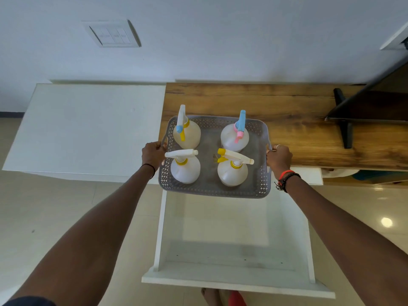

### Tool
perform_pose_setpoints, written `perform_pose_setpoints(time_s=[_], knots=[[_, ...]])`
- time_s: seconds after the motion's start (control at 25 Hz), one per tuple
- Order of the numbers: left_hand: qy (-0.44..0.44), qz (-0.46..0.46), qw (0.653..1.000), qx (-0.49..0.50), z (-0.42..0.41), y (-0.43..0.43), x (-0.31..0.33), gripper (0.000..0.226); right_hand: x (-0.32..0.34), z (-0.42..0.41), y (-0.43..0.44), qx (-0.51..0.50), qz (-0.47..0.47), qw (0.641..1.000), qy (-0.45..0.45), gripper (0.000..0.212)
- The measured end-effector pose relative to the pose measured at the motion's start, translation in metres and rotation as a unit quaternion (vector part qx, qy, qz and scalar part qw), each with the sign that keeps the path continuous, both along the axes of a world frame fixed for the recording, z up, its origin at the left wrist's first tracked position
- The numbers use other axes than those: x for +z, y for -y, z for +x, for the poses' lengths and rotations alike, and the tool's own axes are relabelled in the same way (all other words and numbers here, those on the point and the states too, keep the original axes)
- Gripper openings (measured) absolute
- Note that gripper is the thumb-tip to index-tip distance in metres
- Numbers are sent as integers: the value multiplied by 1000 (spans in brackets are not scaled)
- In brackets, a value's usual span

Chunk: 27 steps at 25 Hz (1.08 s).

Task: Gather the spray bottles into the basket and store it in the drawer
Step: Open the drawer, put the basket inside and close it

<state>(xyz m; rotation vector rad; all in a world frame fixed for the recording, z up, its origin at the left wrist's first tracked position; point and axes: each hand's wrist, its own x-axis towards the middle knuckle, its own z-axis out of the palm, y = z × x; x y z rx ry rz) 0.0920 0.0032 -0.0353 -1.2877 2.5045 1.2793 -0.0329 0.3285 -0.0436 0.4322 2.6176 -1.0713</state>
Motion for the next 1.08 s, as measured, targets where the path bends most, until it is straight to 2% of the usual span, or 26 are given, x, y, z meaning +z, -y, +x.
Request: perform_pose_setpoints(time_s=[0.6,1.08], knots=[[4,14,1000,9,126,-59,-1,28,-3,123,-55,-32,-11,999,37,31],[39,18,999,5,181,-101,-42,28,-44,181,-96,-35,7,998,51,29]])
